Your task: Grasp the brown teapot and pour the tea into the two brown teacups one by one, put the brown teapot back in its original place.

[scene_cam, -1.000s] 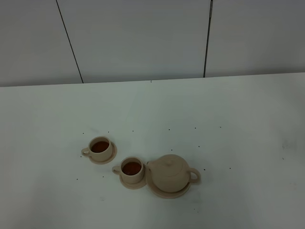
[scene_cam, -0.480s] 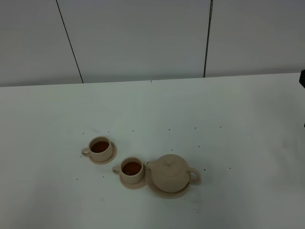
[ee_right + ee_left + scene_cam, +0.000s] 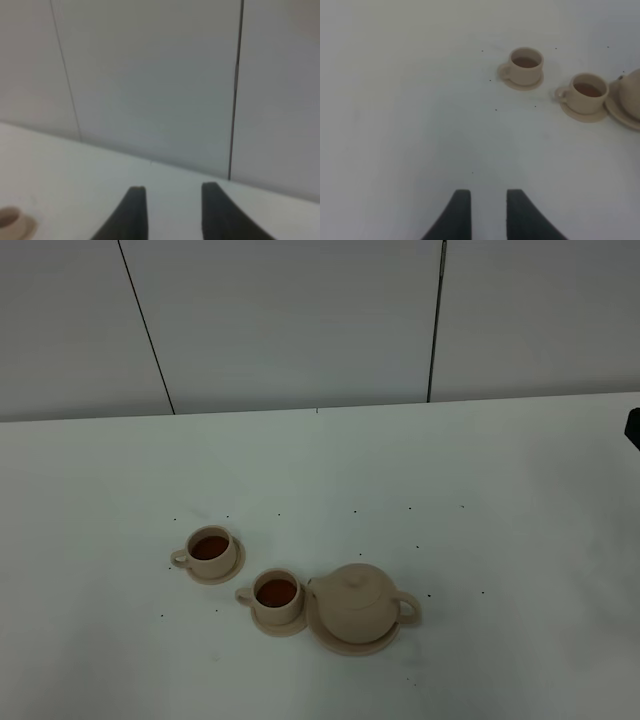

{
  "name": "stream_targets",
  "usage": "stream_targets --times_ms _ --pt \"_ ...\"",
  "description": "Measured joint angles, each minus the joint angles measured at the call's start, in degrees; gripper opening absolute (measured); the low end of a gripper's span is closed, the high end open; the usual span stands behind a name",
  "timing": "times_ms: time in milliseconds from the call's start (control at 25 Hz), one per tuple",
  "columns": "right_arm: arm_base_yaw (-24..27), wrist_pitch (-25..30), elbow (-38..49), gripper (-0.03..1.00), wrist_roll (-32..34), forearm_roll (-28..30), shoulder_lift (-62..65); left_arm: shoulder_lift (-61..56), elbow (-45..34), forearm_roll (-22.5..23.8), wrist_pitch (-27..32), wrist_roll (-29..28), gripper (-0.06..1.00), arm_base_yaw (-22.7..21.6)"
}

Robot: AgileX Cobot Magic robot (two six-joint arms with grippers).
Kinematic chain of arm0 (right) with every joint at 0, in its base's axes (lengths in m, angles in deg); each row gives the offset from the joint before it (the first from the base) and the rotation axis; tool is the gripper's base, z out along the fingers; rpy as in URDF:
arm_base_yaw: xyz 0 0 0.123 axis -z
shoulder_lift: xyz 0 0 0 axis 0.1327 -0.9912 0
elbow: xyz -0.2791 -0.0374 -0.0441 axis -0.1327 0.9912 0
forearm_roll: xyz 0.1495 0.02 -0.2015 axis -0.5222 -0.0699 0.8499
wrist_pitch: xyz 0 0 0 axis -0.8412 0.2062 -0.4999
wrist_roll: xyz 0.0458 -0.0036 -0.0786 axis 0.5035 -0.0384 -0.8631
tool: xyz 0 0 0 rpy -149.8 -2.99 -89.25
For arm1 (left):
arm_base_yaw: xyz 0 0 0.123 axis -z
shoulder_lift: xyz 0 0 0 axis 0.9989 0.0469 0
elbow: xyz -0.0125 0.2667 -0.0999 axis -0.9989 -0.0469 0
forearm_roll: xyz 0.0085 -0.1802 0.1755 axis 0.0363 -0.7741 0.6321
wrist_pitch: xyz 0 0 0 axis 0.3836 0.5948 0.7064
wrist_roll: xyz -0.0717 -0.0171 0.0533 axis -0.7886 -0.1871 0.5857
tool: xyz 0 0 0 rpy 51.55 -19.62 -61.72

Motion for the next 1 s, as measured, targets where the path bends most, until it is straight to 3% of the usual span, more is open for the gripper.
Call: stream_targets --times_ms 480,680,1000 --pt "0.0 -2.3 7.2 0.26 2.0 0.0 8.8 0.0 0.0 0.0 0.0 0.0 0.24 0.0" --pt "0.0 -3.0 7.5 0.26 6.2 0.0 9.4 0.0 0.0 0.0 0.0 0.0 0.24 0.0" --pt "0.0 -2.4 7.5 0.26 6.7 0.0 9.4 0.0 0.0 0.0 0.0 0.0 0.24 0.0"
